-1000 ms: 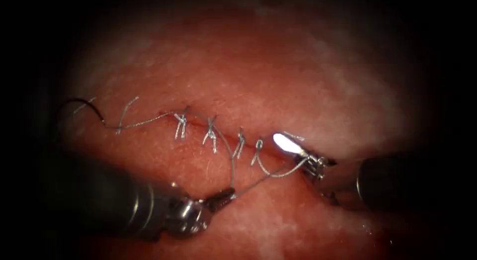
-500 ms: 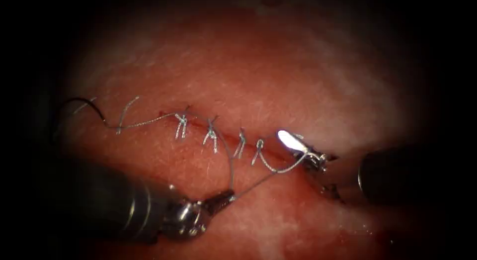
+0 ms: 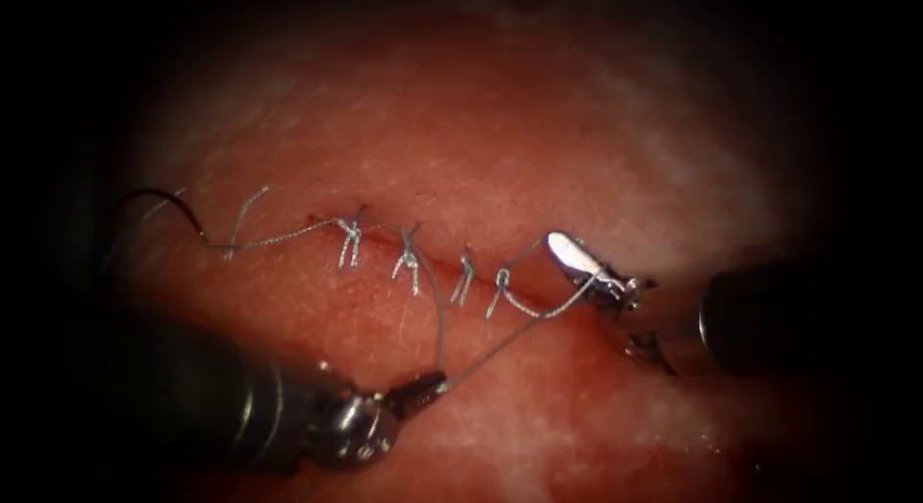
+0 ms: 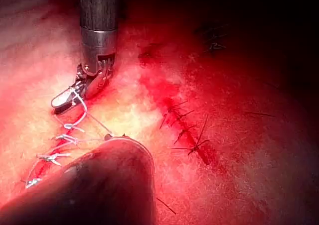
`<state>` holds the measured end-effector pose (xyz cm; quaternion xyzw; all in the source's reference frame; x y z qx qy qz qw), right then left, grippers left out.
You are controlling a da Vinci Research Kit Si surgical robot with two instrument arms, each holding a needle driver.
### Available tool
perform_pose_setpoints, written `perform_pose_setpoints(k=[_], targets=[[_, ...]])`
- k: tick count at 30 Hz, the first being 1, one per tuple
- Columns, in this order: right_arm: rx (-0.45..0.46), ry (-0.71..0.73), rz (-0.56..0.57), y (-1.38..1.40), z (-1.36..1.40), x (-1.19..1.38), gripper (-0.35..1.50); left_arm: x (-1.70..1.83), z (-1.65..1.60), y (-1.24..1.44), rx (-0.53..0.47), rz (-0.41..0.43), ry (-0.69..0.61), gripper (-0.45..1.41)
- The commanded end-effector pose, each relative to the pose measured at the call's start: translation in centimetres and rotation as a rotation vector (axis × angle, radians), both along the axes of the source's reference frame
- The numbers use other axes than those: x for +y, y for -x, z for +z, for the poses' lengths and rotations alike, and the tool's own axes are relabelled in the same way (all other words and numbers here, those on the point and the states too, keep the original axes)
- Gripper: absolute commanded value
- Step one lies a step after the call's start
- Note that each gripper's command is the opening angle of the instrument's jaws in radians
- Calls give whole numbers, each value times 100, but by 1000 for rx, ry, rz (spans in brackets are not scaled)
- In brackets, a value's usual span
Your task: Wound Closure
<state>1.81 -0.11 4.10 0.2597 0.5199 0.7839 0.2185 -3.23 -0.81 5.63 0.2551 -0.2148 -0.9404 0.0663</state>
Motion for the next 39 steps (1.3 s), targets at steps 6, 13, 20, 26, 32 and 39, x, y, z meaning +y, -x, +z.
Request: perform_pose_setpoints(k=[6, 13, 20, 26, 32, 39], targets=[[-25, -22, -9, -22, 15, -3, 93, -18, 1, 2, 3, 6, -1, -45], [-71, -19, -32, -30, 21, 0, 96, -19, -1, 1, 3, 6, -1, -45], [-225, 52, -144, -34, 18, 2, 100, -22, -2, 0, 3, 6, -1, -45], [-249, 68, -160, -35, 14, 6, 10, -24, -2, -2, 4, 7, 1, -45], [-326, 199, -237, -32, -1, 7, -35, -26, -2, -6, 2, 10, 2, -45], [-474, 343, -316, -31, -47, 9, -35, -22, -4, -15, 5, 12, -2, -45]])
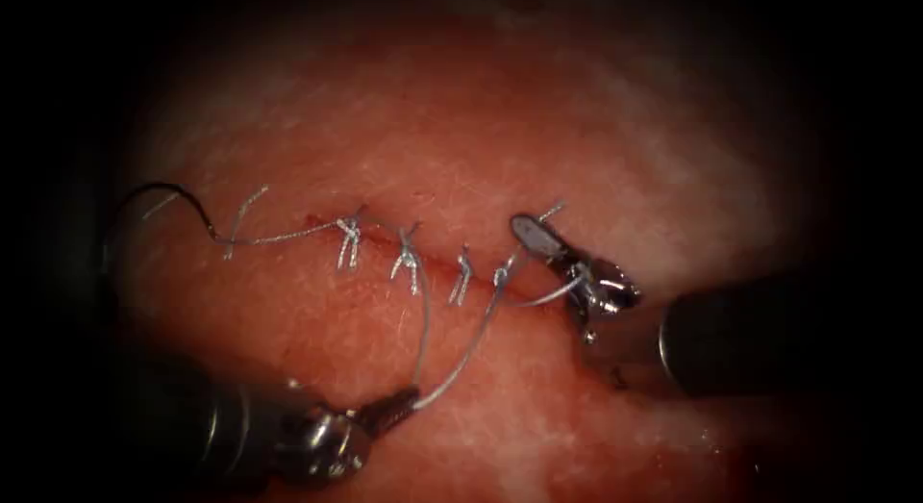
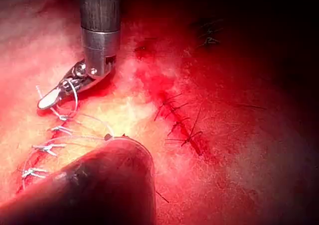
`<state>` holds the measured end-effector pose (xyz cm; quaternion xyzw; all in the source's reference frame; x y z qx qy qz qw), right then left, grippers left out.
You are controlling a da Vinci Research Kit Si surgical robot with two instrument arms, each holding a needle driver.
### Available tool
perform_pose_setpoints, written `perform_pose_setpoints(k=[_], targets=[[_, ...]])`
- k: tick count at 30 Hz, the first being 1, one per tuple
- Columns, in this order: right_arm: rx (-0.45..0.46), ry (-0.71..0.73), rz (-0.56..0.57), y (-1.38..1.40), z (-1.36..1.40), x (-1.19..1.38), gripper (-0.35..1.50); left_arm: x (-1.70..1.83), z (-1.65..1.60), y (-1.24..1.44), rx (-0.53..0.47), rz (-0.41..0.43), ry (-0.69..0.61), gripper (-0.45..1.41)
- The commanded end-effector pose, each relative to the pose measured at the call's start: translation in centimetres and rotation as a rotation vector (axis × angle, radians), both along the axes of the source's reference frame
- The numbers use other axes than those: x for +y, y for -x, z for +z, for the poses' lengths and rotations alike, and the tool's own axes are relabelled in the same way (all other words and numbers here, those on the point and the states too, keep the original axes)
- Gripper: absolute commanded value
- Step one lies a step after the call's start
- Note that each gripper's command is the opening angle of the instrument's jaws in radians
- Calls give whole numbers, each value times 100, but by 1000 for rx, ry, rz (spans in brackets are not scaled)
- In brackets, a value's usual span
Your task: Wound Closure
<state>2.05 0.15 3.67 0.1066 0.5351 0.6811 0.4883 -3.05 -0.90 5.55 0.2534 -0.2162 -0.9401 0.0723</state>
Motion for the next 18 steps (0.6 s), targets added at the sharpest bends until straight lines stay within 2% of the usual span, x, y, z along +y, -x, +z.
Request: perform_pose_setpoints(k=[1, 5, 9, 13, 18], targets=[[-28, 17, -23, -8, -9, -17, -35, -12, 3, 4, -1, 2, -9, -45], [-86, 79, -61, -11, -30, -21, -35, -3, -3, 2, 5, -8, -12, -45], [-121, 114, -79, -15, -40, -22, -35, 22, -17, -1, 0, -35, -9, -45], [-142, 136, -89, -20, -38, -24, -35, 66, -32, -4, -5, -82, -3, -45], [-154, 161, -108, -19, -37, -30, -35, 145, -42, -18, -14, -150, 20, -45]])
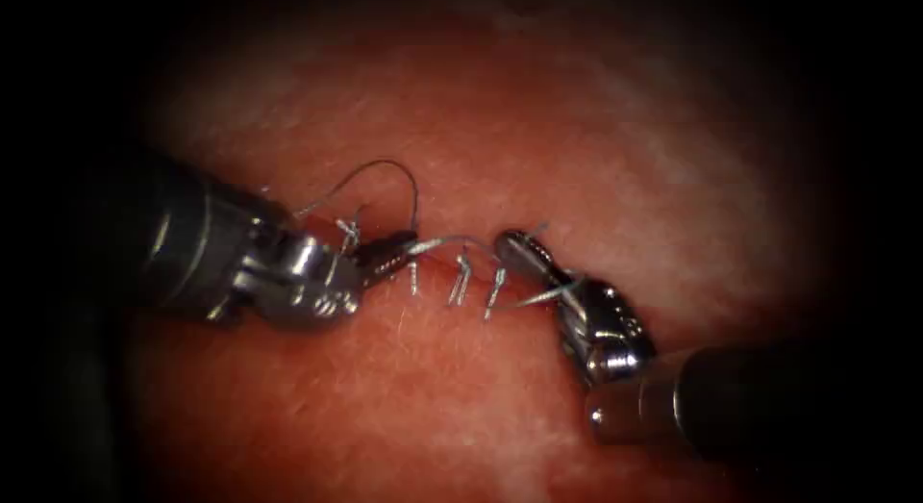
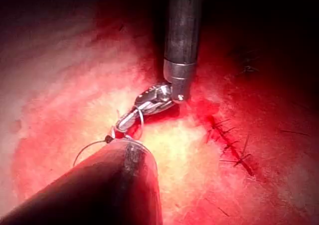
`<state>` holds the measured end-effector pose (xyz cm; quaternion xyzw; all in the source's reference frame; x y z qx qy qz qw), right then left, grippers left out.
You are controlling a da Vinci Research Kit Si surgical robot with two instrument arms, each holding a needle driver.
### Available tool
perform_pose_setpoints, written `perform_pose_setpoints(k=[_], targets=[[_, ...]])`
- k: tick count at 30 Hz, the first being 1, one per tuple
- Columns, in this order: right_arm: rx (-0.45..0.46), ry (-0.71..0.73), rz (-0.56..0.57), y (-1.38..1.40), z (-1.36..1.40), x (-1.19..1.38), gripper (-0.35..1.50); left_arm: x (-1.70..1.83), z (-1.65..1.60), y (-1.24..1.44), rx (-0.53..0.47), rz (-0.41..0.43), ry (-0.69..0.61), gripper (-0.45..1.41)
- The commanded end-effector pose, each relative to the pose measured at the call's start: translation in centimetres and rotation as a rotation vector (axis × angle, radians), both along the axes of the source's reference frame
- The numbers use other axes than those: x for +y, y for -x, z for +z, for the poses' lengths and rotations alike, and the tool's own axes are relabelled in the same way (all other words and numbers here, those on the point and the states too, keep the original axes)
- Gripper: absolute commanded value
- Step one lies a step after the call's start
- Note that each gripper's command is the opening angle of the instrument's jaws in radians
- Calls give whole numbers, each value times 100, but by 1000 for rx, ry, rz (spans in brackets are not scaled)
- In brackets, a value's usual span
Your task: Wound Closure
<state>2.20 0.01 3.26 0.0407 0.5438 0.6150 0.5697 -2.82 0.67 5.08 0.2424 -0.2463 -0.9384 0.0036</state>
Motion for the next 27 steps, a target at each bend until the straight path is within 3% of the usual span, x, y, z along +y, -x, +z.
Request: perform_pose_setpoints(k=[1, 5, 11, 21, 27], targets=[[-2, 1, -11, -5, 4, -18, -35, 5, 6, 1, -3, -15, 0, -45], [-9, 28, -44, -9, 3, -22, -35, 75, 23, -11, -23, -72, 20, -45], [-42, 97, -116, -17, 1, -30, -35, 145, 68, -13, -50, -140, 2, -45], [-160, 330, -381, -23, 3, -59, -35, 187, 133, 7, -102, -219, 7, -45], [-239, 444, -465, -19, -1, -76, -35, 203, 155, 10, -113, -231, 15, -45]])
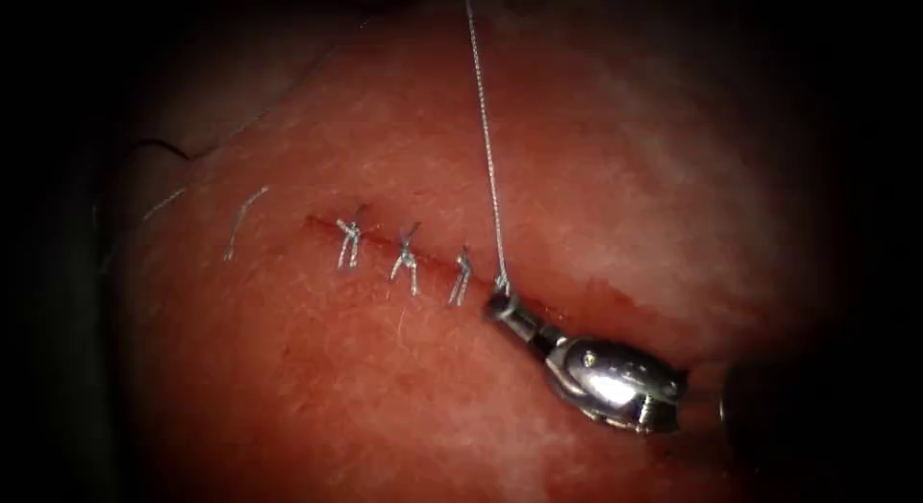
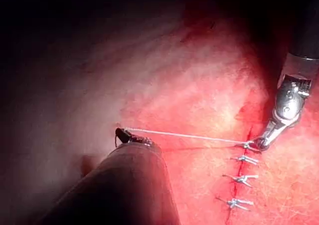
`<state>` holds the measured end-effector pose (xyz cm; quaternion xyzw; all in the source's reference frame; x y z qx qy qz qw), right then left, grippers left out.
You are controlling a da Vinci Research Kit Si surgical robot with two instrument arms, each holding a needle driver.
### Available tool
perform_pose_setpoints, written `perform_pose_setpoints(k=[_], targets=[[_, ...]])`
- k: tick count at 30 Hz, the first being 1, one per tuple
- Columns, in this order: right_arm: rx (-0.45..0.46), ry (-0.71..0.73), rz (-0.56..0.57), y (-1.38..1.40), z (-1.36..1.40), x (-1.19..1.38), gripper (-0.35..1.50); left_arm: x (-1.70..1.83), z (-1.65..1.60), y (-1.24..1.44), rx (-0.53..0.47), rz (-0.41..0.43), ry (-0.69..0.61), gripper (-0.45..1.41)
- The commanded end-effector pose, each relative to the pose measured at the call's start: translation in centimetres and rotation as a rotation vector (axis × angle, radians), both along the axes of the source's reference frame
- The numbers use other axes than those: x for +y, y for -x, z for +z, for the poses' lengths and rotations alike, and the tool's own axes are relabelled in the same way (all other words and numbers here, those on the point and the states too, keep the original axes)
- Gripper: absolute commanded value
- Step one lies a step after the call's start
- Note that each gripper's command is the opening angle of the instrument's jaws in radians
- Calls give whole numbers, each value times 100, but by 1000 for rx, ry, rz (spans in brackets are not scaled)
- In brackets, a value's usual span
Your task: Wound Closure
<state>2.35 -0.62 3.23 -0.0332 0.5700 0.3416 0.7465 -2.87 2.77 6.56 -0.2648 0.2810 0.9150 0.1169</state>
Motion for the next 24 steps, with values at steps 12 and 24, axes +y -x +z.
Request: perform_pose_setpoints(k=[12, 24], targets=[[-46, 130, -81, -11, -5, -29, -35, 33, 28, -5, -2, -33, 32, -45], [-76, 205, -129, -20, -10, -42, -35, 55, 43, -10, 54, -34, 72, -45]])
